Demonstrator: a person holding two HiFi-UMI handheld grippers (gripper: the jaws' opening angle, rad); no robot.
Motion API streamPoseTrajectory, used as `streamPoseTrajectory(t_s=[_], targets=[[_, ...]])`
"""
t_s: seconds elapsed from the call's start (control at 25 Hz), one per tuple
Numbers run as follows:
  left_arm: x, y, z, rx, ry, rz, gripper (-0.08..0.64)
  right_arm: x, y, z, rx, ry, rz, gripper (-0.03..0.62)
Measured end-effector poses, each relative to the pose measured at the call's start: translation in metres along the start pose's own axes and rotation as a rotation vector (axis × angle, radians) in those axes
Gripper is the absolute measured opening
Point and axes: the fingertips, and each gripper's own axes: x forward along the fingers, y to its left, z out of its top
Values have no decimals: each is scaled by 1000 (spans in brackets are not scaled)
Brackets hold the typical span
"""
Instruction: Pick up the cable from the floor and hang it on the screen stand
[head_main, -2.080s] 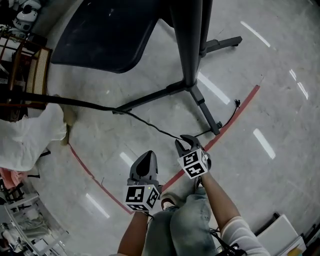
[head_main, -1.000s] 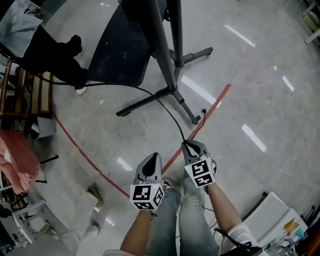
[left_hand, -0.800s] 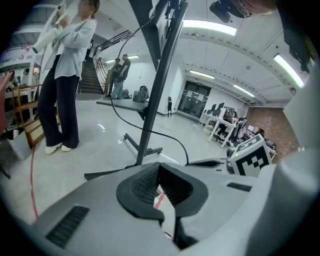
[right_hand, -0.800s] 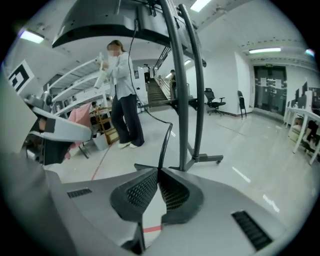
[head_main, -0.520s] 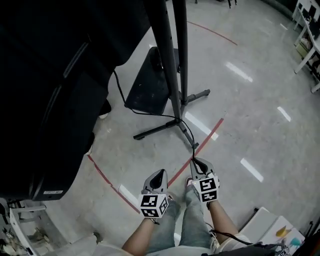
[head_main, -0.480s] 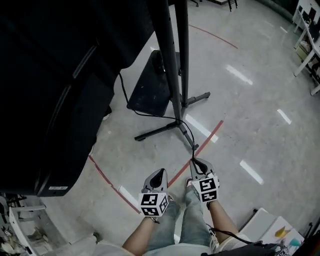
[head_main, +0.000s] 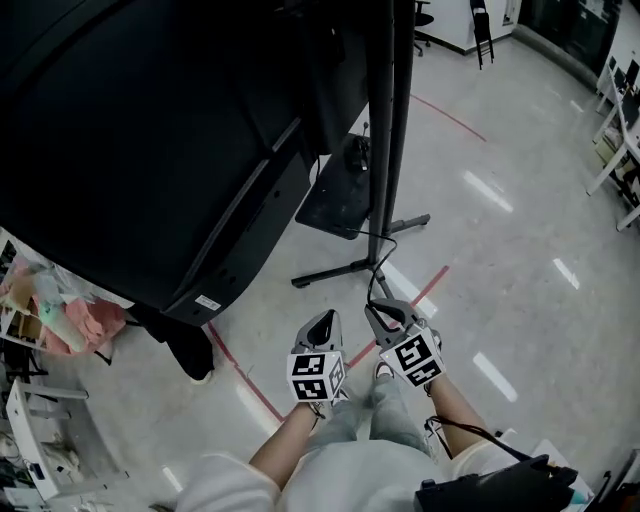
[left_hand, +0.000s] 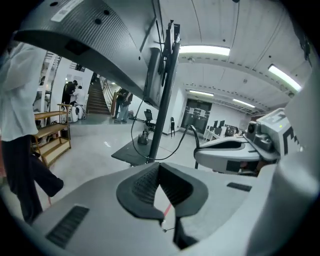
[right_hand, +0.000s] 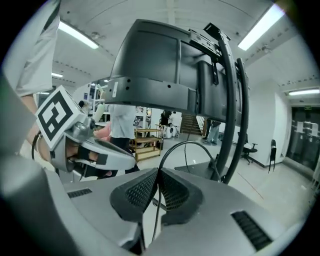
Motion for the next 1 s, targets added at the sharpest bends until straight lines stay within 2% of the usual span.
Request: streamPoseTrajectory(t_s=[0.12, 0.32, 0.52, 0.68, 1.0], targets=[[-15, 7, 20, -7, -33, 26, 5, -4, 8, 37, -73, -15, 46, 29], [-53, 3, 61, 46, -124, 26, 5, -14, 17, 91, -142, -36, 84, 29], [-64, 1, 122, 62, -222, 24, 5, -14, 4, 144, -186, -54, 91, 29], [-77, 1, 168, 61, -278, 38, 5, -18, 2, 187, -231, -63, 136, 29], [-96, 6, 246, 61, -368, 93, 5, -26, -9, 277, -220, -110, 208, 29]])
